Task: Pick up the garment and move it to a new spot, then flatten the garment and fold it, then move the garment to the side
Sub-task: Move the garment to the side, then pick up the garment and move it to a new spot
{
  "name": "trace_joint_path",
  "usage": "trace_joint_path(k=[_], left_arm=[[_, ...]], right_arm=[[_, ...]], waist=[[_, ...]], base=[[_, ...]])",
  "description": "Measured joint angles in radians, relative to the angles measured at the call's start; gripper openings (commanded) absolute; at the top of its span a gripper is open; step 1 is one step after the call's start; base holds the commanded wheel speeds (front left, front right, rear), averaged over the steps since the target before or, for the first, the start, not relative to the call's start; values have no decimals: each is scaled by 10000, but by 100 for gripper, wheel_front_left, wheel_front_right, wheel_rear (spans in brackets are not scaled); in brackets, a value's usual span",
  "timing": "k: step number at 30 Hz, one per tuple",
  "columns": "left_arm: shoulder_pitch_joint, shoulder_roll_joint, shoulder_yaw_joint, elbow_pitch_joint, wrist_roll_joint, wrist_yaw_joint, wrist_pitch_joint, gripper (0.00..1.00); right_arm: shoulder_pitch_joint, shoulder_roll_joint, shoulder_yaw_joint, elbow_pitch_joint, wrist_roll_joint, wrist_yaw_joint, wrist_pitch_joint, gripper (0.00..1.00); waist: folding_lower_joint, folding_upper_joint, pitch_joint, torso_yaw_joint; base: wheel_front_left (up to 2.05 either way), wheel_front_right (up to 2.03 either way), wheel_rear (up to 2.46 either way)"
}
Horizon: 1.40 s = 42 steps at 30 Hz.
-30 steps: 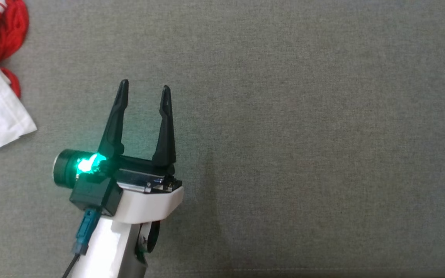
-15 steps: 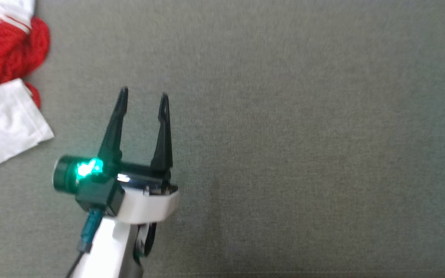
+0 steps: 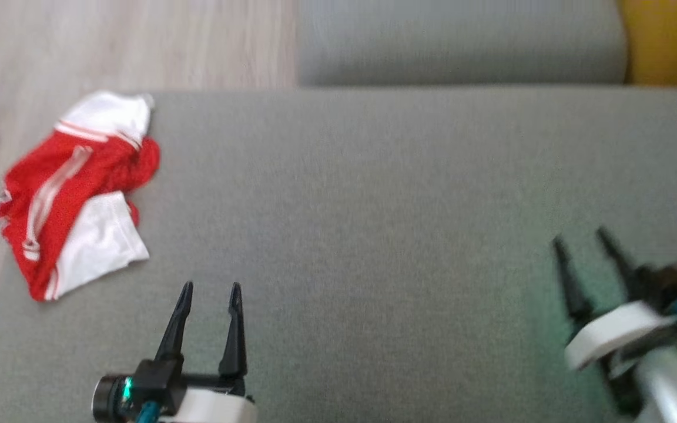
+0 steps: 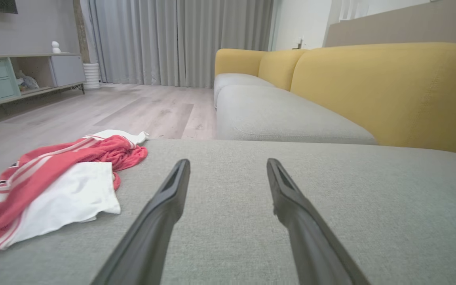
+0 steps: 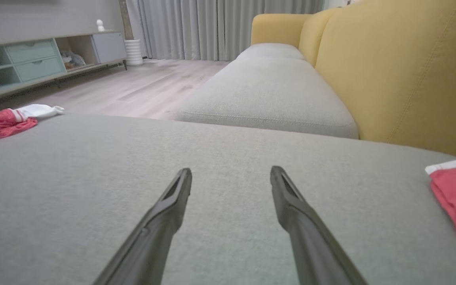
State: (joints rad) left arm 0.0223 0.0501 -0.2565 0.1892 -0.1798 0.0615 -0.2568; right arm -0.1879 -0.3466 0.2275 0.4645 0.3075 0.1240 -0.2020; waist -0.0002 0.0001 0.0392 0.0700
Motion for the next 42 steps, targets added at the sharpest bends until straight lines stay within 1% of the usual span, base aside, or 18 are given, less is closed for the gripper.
trace_joint_path(k=[3,4,6,9,12,15,22,28,33,37,39,42], left_arm=[[211,2,284,209,81,6,2,100],[278,4,374,219,130,13,2,100],[413,10,460,259,134,8,2,100],[727,15,464,282,343,-44,2,100],[1020,19,481,286,805,-86,2,100],[1261,23,589,288,853,-86,2,100],[1367,27,644,393,1032,-96,2,100],[1367,29,644,435,1035,-96,2,100],[1363,29,650,493,1147,-90,2,100],[1274,29,662,500,1197,-90,2,100],[1208,29,665,497,1275,-92,2,100],[1195,27,840,546,949,-90,2,100]], right_arm=[[565,1055,-318,276,-640,0,-431,100],[845,1459,-543,19,-955,0,-456,100],[1472,2144,-1060,-886,-1490,0,-462,100],[2507,2648,-1438,-1728,-1824,0,-487,100],[3571,2826,-1822,-1856,-1996,0,-485,100],[4122,2964,-2180,-2190,-2050,0,-487,100],[4220,3043,-2343,-2439,-2205,0,-487,100],[4263,3045,-2332,-2424,-2100,0,-487,100],[4276,3047,-2334,-2424,-1935,0,-487,100],[4290,3053,-2366,-2424,-1918,0,-487,100],[4322,3058,-2414,-2422,-1918,0,-487,100],[4395,3062,-2468,-2422,-1835,0,-487,100]], waist=[[0,0,-657,112],[0,0,-865,147],[0,0,-1229,223],[0,0,-1665,376],[0,0,-1989,552],[0,0,-2221,669],[0,0,-2412,596],[0,0,-2430,522],[1,0,-2363,598],[1,0,-2274,957],[1,0,-2218,1277],[2,0,-2118,1895]], base=[[0,0,0],[0,0,0],[0,0,0],[0,0,0],[0,0,0],[0,0,0],[0,0,0],[0,0,0],[0,0,0],[0,0,0],[0,0,0],[0,0,0]])
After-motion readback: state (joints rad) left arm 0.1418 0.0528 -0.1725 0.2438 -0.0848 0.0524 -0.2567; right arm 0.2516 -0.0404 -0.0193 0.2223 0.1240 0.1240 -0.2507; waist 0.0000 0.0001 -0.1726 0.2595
